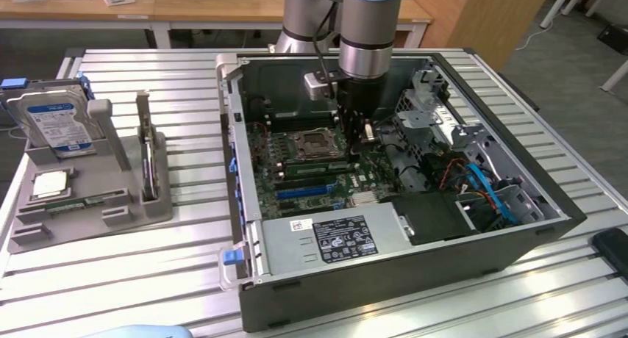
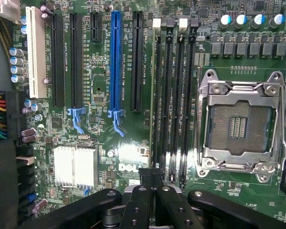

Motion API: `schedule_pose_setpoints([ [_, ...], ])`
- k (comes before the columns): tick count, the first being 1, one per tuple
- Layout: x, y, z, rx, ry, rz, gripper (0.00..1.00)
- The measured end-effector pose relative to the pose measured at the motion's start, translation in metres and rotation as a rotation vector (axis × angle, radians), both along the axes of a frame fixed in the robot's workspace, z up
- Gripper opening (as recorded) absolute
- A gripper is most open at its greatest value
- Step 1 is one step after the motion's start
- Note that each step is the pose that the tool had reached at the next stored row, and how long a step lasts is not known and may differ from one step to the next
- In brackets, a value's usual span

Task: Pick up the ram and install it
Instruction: 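Press down the ram until it locks into place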

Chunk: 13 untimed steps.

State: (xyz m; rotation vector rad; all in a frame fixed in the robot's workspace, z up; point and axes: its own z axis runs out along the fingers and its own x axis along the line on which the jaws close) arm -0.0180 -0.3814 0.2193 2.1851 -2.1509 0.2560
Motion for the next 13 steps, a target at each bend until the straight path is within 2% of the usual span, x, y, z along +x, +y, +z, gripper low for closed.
schedule_pose_setpoints([
  [4,0.0000,0.0002,0.0002,0.0009,0.0007,0.000,0.10],
  [5,0.0001,0.0004,0.0011,0.0020,0.0019,0.000,0.10],
  [8,0.0000,0.0001,0.0061,0.0005,0.0066,0.000,0.10],
  [13,-0.0020,0.0001,0.0071,-0.0001,0.0071,0.000,0.10],
])
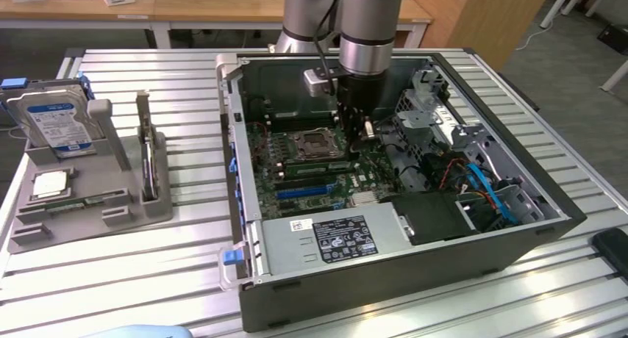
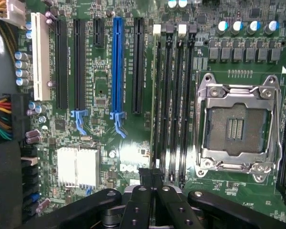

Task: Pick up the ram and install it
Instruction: 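Press down the ram until it locks into place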

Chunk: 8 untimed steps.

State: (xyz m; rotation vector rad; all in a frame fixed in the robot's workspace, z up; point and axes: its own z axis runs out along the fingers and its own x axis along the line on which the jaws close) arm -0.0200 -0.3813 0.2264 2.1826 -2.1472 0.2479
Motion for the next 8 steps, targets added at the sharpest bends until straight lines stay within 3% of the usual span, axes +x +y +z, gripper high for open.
schedule_pose_setpoints([
  [8,-0.030,0.0000,0.0009,-0.0005,0.0000,0.000,0.10],
])
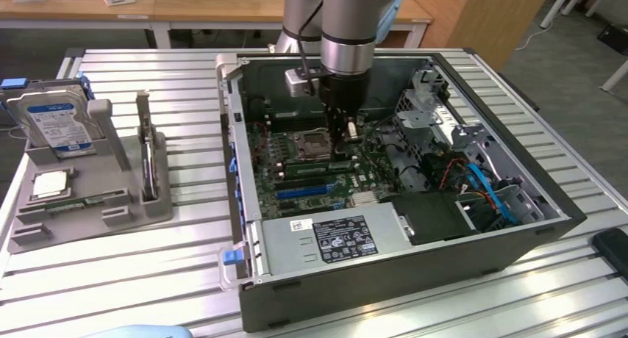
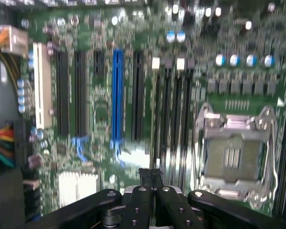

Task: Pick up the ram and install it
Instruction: 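Press down the ram until it locks into place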

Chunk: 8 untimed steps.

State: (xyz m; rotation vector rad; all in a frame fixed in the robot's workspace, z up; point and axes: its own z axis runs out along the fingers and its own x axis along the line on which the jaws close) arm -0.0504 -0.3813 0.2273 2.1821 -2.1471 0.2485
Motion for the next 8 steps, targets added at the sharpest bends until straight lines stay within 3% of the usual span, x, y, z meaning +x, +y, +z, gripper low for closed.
schedule_pose_setpoints([
  [8,-0.025,0.0000,0.0023,-0.0017,0.0001,0.000,0.10],
])
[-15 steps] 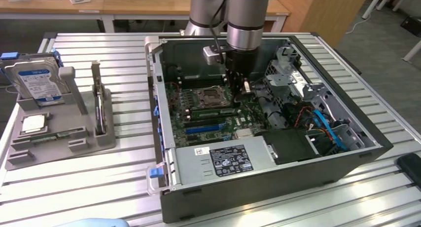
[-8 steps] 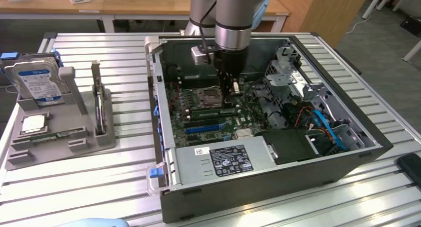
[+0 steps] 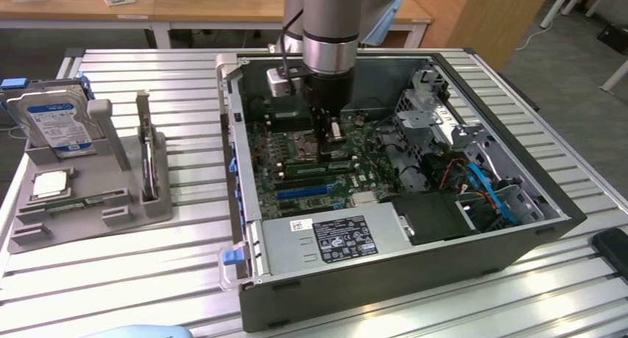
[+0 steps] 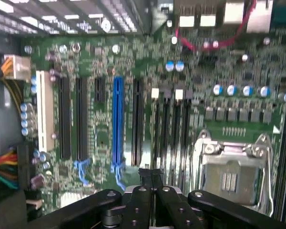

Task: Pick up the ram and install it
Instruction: 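Press down the ram until it locks into place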

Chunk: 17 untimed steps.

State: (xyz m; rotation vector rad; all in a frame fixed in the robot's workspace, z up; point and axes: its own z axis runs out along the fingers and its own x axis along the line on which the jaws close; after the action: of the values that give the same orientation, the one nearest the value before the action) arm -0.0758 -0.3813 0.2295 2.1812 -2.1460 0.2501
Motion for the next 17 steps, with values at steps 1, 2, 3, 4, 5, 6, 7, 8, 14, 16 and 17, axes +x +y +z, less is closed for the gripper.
schedule_pose_setpoints([
  [1,-0.002,0.0000,0.0004,-0.0002,0.0000,0.000,0.10],
  [2,-0.005,0.0000,0.0008,-0.0003,0.0000,0.000,0.10],
  [3,-0.007,0.0000,0.0012,-0.0006,-0.0001,0.000,0.10],
  [4,-0.010,0.0000,0.0015,-0.0008,-0.0001,0.000,0.10],
  [5,-0.012,0.0000,0.0019,-0.0012,-0.0001,0.000,0.10],
  [6,-0.014,0.0000,0.0022,-0.0015,-0.0001,0.000,0.10],
  [7,-0.017,0.0000,0.0024,-0.0019,-0.0002,0.000,0.10],
  [8,-0.019,0.0000,0.0026,-0.0023,-0.0001,0.000,0.10],
  [14,-0.025,0.0000,0.0011,-0.0049,-0.0068,0.000,0.10],
  [16,-0.027,0.0000,0.0002,-0.0065,-0.0093,0.000,0.10],
  [17,-0.028,-0.0001,-0.0003,-0.0077,-0.0102,0.000,0.10],
])
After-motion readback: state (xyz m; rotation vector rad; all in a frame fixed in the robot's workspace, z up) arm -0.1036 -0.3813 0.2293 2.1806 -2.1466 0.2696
